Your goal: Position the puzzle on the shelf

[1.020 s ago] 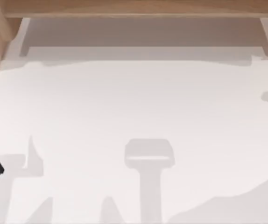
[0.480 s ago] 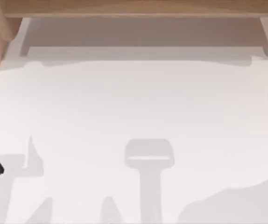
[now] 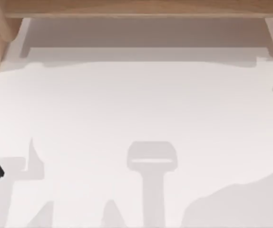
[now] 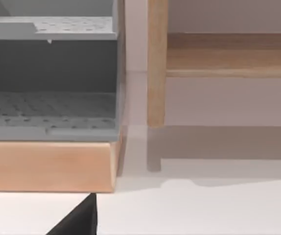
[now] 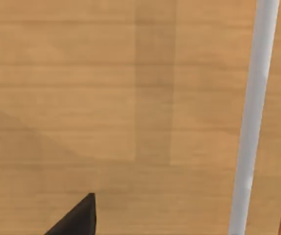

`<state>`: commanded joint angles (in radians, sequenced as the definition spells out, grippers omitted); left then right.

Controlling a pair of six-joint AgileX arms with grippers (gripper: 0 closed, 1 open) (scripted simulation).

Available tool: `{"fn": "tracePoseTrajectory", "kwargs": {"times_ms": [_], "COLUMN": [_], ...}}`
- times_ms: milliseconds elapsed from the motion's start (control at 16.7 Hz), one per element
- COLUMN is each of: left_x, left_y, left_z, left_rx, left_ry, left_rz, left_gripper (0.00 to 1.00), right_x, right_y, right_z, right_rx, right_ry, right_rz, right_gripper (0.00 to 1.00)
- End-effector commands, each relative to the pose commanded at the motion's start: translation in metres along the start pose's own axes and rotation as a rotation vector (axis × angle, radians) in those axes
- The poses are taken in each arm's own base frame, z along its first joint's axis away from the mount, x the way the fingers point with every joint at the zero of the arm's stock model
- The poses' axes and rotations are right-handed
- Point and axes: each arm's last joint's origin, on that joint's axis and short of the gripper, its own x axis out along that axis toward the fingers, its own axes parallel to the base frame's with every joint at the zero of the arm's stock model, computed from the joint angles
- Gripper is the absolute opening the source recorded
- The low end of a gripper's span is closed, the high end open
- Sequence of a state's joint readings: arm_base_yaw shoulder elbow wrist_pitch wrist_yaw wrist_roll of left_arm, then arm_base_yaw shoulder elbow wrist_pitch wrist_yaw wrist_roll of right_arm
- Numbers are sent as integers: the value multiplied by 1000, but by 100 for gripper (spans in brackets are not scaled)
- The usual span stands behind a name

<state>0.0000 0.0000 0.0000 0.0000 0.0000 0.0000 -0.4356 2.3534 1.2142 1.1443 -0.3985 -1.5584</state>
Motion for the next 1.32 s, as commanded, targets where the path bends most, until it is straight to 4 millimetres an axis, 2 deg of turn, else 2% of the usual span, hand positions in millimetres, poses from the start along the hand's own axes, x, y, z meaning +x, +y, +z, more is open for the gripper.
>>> {"fn": "tracePoseTrajectory", "kwargs": {"times_ms": [180, 960, 1320], "left_x": [0, 0, 0], "left_y": [0, 0, 0], "left_z": [0, 0, 0], "left_rx": [0, 0, 0], "left_ry": [0, 0, 0], "left_rz": [0, 0, 0], "left_gripper": [100, 100, 100], "right_x": [0, 0, 0], "right_y": [0, 0, 0], "right_z": [0, 0, 0], "right_rx": [0, 0, 0], "right_ry": [0, 0, 0], "right_rz": [0, 0, 0], "right_gripper": [100, 2, 0]}}
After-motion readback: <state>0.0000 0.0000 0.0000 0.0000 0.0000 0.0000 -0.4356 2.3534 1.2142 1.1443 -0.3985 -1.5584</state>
